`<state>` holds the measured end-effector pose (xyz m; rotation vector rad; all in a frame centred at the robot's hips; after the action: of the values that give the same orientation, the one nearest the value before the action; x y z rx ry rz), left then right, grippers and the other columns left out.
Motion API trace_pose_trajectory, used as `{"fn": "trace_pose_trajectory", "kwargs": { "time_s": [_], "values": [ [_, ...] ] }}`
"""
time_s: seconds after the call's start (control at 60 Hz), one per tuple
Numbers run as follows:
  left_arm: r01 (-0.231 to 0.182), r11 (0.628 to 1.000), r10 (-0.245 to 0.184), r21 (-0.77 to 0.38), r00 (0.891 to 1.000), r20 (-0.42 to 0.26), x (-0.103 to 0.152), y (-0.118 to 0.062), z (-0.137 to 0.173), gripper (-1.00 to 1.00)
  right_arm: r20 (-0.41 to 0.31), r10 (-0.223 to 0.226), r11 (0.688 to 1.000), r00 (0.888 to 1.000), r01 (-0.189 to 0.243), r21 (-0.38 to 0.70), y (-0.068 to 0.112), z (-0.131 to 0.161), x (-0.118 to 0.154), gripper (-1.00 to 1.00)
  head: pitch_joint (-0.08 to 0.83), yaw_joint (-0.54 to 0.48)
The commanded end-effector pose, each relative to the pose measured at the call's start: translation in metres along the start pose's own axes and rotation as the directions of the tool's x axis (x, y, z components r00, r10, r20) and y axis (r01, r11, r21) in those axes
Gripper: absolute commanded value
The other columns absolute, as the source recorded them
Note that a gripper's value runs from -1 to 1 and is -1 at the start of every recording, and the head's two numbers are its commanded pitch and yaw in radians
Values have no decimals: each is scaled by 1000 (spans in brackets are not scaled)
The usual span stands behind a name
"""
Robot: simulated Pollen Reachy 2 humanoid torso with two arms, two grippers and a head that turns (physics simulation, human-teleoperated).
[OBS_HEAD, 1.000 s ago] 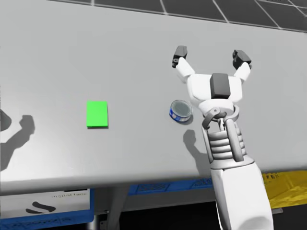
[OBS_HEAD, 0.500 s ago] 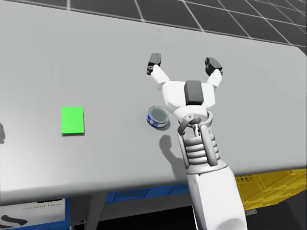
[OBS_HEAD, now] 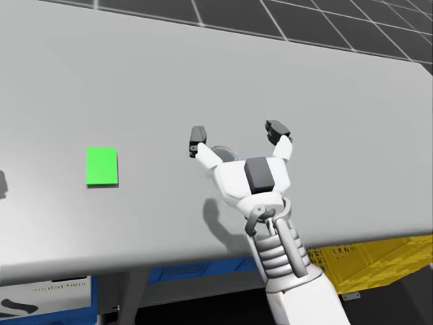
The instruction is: Look at the card. If it is red, pick the object on the left. If it is green, pick the object on the right.
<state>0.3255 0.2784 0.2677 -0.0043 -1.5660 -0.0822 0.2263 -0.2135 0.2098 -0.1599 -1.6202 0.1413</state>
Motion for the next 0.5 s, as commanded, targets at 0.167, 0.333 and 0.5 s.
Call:
{"fn": "trace_pose_trajectory", "kwargs": {
  "time_s": [0.167,0.333,0.5],
  "values": [
    [6,1000,-6,5,1000,1,-1,-2,0,-1000,-172,-66,996,983,75,45,-1,26,-40,-1000,721,-366],
    [4,1000,-4,5,1000,5,0,-2,0,-1000,-289,-149,982,946,176,68,-5,21,-50,-1000,719,-362],
    [2,1000,-2,4,1000,9,1,-2,1,-1000,-347,-210,969,914,242,51,-10,5,-54,-1000,717,-352]
  ]
}}
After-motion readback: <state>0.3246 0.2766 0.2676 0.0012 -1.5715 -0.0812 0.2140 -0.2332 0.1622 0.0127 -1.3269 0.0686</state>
